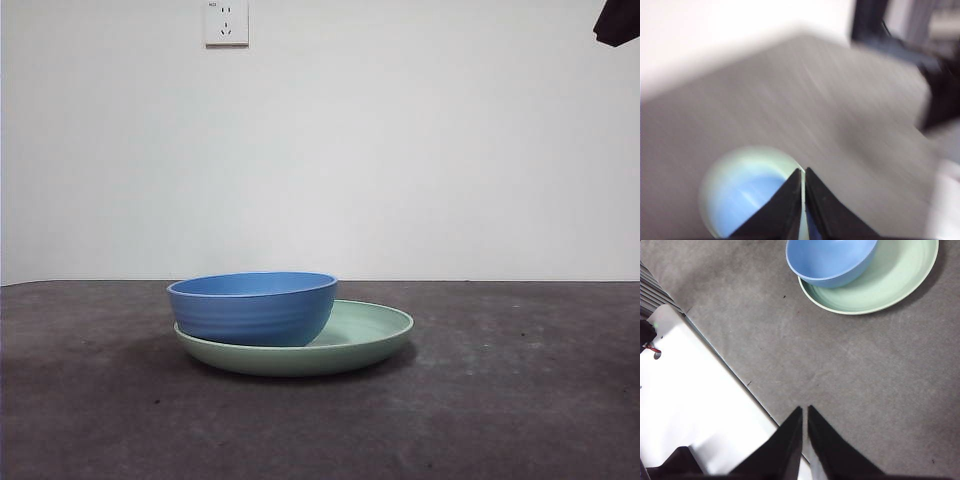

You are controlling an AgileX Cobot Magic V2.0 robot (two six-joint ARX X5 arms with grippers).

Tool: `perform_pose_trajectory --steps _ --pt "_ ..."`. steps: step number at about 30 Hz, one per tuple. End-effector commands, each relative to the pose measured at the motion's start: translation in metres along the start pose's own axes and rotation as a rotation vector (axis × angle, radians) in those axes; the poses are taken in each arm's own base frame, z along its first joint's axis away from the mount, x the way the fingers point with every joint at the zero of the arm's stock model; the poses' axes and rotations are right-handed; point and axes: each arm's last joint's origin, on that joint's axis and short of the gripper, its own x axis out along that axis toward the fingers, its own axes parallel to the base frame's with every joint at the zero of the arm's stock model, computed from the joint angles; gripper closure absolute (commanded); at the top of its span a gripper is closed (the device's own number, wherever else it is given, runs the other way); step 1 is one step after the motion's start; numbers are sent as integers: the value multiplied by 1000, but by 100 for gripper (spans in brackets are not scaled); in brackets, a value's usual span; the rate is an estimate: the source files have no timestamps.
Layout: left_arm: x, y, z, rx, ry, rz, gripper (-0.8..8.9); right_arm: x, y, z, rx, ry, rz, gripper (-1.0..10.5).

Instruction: Pick up the blue bowl, put it on the green plate, put it on desk

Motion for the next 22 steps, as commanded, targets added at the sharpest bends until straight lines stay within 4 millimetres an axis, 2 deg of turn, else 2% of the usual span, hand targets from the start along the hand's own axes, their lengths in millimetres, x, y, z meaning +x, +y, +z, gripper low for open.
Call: perform_pose_trajectory --steps 1,3,6,11,17,22 --pt "-16 3 4 177 -188 193 804 -2 2 4 -23 -15 8 934" --pt "-26 3 -5 203 -259 371 804 -2 2 4 -23 -14 8 934" --pt "-36 3 -28 204 -293 600 804 -2 2 4 -22 -14 8 934" --pt "-39 3 -78 143 -259 819 804 -2 2 4 -22 -14 8 934" --pt "-29 5 -133 57 -217 855 804 -2 2 4 -22 -14 8 934" --pt "-21 6 -166 1 -173 847 804 -2 2 4 -22 -14 8 934"
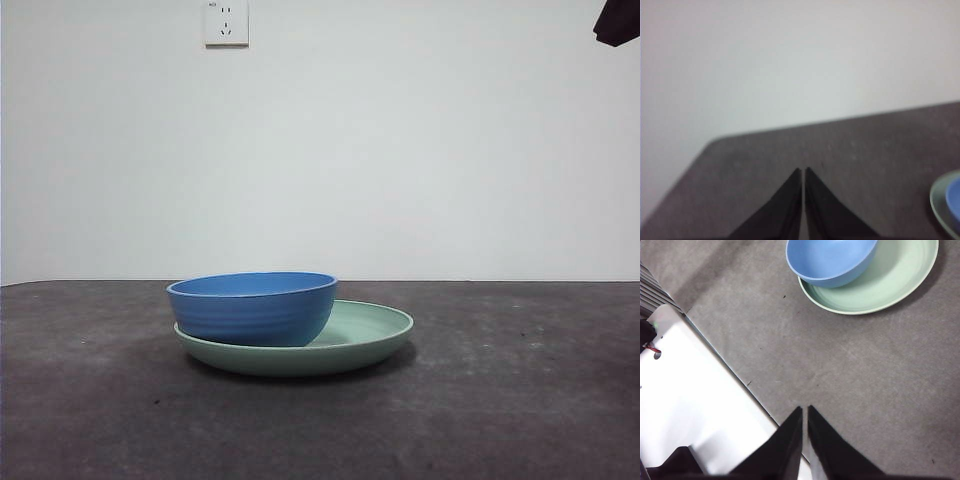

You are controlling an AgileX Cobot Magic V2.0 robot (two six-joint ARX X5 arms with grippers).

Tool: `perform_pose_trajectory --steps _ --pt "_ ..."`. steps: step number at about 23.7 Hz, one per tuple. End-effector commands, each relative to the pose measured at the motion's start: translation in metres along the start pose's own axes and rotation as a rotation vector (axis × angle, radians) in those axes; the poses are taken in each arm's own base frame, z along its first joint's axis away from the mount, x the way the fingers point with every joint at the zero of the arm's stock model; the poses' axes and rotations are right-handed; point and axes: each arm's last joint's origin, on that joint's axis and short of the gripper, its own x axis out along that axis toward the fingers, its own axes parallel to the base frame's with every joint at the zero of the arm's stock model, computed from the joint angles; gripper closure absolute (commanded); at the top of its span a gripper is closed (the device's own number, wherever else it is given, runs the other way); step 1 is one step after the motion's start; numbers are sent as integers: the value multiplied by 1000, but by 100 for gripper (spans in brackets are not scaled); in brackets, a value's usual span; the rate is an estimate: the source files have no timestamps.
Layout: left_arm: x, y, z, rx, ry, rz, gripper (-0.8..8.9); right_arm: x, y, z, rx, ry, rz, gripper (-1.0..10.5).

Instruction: Pick up the blue bowl, put it on the green plate, put it on desk

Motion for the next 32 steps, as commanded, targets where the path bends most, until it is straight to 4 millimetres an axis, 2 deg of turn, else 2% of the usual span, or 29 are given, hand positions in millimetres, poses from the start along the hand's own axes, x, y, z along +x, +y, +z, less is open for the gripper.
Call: perform_pose_trajectory --steps 1,7,16,32 --pt "1 -1 -12 -33 19 -1 804 -2 2 4 -22 -14 8 934" --pt "3 -4 -35 -85 97 -8 804 -2 2 4 -22 -14 7 934" --pt "2 -7 -58 -187 239 -9 804 -2 2 4 -22 -14 7 934" --pt "2 -8 -58 -229 240 -4 804 -2 2 4 -23 -14 7 934"
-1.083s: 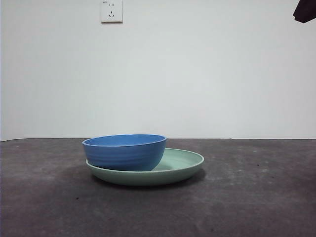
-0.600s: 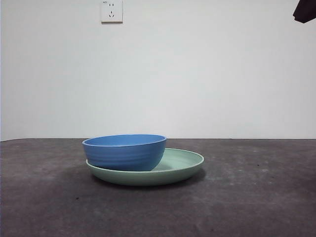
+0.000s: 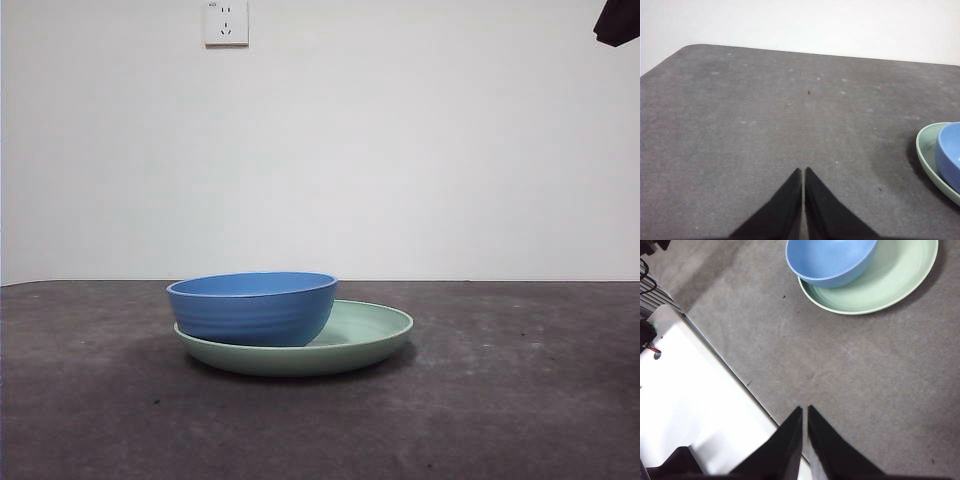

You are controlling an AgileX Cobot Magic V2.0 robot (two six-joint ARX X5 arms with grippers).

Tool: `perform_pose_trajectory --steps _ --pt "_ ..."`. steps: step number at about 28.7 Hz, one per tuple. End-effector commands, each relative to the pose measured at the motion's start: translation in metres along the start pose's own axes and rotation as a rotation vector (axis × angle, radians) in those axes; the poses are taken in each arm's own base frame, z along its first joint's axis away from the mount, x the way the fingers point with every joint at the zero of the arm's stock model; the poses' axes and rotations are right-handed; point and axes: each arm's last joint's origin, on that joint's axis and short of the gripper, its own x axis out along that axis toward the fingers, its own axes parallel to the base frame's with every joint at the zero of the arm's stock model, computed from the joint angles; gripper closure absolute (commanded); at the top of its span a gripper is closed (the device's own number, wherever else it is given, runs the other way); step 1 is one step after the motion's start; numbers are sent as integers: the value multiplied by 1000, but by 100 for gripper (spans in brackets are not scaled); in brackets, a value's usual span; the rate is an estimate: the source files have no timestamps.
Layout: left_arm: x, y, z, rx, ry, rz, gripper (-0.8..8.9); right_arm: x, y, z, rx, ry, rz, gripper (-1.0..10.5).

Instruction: Pick up the blue bowl, put it on the green plate, put it on desk

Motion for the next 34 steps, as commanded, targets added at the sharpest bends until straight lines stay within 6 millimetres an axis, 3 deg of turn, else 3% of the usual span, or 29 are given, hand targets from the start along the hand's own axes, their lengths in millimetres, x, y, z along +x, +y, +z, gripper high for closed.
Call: perform_pose_trajectory --steps 1,6,10,14,21,25,28,34 --pt "2 1 -7 -5 25 3 804 -2 2 4 -23 -14 8 934" --pt "2 1 -7 -5 25 3 804 -2 2 4 -35 -15 1 934" --pt "2 1 -7 -5 25 3 804 -3 -1 4 -105 -22 -128 934" --pt "2 1 -7 -5 24 3 804 -15 -2 0 -95 -77 -181 934" --pt "2 1 -7 -5 25 3 804 -59 -4 -10 -98 -428 -371 934" --pt "2 1 -7 -5 25 3 804 -71 -8 -19 -127 -674 -532 934" --pt "2 1 -7 -5 25 3 804 -65 -15 -32 -168 -816 -605 934" --pt "2 1 -7 -5 25 3 804 -23 -45 -68 -210 -940 -674 934"
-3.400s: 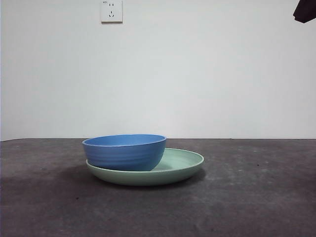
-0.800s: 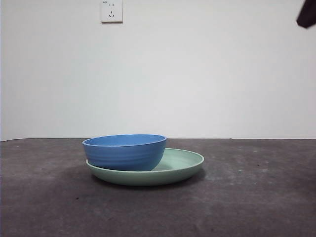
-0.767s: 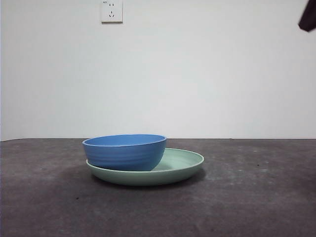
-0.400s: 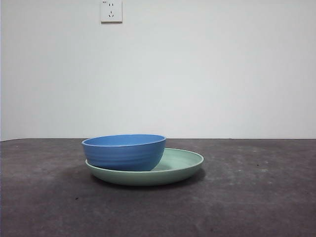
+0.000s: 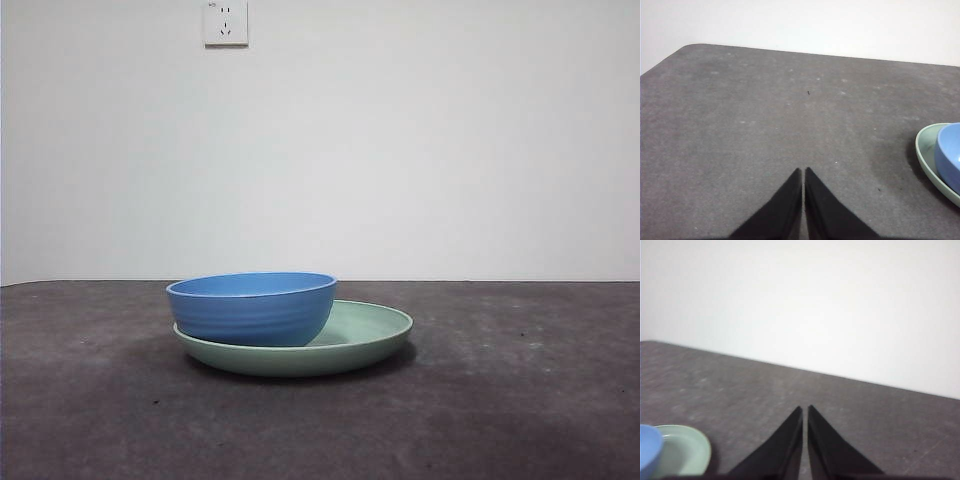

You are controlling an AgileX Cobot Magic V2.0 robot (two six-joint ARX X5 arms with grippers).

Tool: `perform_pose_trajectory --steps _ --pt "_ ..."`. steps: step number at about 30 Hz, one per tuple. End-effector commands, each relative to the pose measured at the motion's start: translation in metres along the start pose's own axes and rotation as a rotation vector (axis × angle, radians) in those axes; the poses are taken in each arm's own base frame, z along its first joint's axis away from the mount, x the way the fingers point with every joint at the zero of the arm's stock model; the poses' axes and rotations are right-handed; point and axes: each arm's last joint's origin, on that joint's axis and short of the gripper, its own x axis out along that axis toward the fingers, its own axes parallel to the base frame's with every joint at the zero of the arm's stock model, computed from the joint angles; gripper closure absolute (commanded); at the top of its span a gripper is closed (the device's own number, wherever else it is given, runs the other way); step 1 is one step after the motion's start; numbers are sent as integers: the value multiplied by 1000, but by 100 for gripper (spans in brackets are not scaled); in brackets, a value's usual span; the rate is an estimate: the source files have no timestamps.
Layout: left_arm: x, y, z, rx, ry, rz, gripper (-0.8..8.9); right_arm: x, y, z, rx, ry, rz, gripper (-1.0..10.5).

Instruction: Pick up the blue bowl, put it on the green plate, put it on desk

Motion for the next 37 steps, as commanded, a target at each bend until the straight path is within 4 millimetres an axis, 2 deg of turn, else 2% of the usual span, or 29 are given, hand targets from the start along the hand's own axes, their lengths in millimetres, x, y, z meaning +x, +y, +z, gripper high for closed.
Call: perform_pose_trajectory --steps 1,5,8,14,21,37 --pt "2 1 -7 -4 24 3 804 4 -1 -34 -14 -32 -34 934" --pt "2 1 -7 -4 24 3 804 7 -2 -73 34 -9 -103 934" --pt "2 1 -7 -4 24 3 804 8 -3 -96 91 24 -142 934" --pt "2 1 -7 -4 24 3 804 10 -2 -123 151 76 -142 934" --pt "2 1 -7 -4 24 3 804 8 -1 -135 174 199 -146 934" --pt "2 1 -7 -4 25 3 804 8 -1 -133 170 181 -144 934"
